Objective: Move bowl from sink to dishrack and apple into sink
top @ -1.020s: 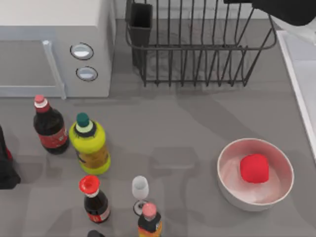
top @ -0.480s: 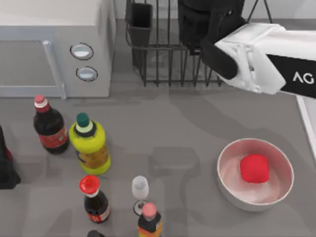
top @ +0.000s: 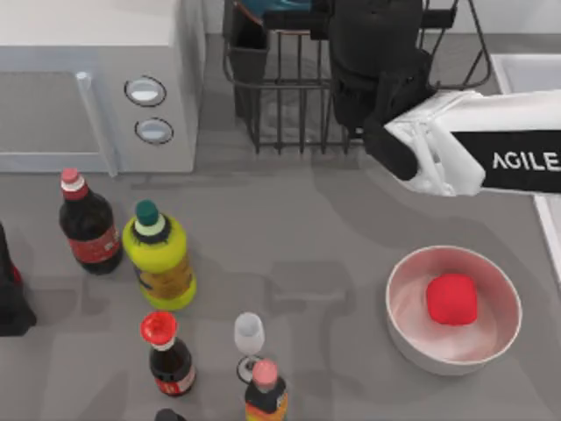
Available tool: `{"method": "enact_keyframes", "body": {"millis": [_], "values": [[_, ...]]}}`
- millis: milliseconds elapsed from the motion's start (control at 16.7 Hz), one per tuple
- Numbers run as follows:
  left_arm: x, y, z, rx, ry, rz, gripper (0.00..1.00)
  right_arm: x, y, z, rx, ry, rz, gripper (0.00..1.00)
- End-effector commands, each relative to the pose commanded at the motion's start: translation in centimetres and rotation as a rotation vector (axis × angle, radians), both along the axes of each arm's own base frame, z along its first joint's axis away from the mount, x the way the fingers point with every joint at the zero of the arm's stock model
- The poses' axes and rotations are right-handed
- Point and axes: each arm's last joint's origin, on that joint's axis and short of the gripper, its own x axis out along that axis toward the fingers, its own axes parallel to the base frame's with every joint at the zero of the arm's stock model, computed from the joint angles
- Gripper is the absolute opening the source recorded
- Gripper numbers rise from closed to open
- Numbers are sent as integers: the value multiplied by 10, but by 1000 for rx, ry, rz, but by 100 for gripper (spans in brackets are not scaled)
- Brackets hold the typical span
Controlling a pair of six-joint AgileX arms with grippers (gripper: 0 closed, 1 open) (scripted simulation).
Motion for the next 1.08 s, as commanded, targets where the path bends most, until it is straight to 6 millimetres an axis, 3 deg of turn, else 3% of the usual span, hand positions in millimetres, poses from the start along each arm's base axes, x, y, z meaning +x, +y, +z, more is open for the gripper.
{"method": "enact_keyframes", "body": {"millis": [120,900,1080], "values": [[0,0,0,0,0,0,100,0,0,0,0,0,0,0],[0,0,0,0,0,0,100,0,0,0,0,0,0,98],[0,0,0,0,0,0,100,0,0,0,0,0,0,100]]}}
